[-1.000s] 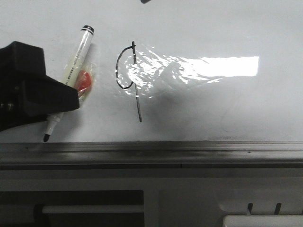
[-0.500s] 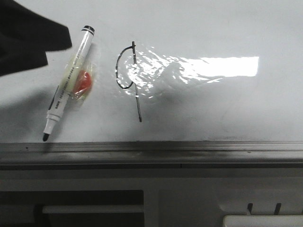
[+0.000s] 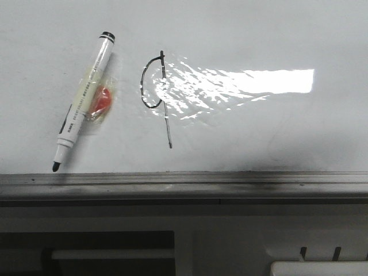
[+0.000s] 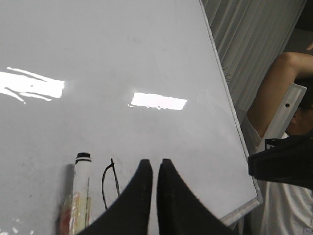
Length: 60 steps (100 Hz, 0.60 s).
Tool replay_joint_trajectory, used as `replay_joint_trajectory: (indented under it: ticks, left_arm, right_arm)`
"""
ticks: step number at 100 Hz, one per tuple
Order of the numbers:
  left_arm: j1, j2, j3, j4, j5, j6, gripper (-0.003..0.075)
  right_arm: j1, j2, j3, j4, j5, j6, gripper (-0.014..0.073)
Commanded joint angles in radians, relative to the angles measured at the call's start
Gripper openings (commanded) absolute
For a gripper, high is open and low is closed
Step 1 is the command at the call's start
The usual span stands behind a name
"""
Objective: Write number 9 on whiteboard
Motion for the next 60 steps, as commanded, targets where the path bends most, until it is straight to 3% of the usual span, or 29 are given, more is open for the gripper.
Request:
replay_joint_trajectory:
  ticks: [1, 30, 60]
  left_arm:
    - [-0.004, -0.053, 0.028, 0.006, -0.066, 0.006, -0.002]
    - [-0.004, -0.192, 0.167, 0.006, -0.066, 0.006, -0.002]
    - [-0.004, -0.2, 0.199, 0.006, -0.068, 0.006, -0.002]
  right_arm:
    - [0.001, -0.104, 0.07, -0.041, -0.172, -0.013, -0.007]
    - [0.001, -0.44, 0.326, -0.046, -0.187, -0.013, -0.007]
    - [0.001, -0.655, 0.419, -0.046, -0.185, -0.013, -0.007]
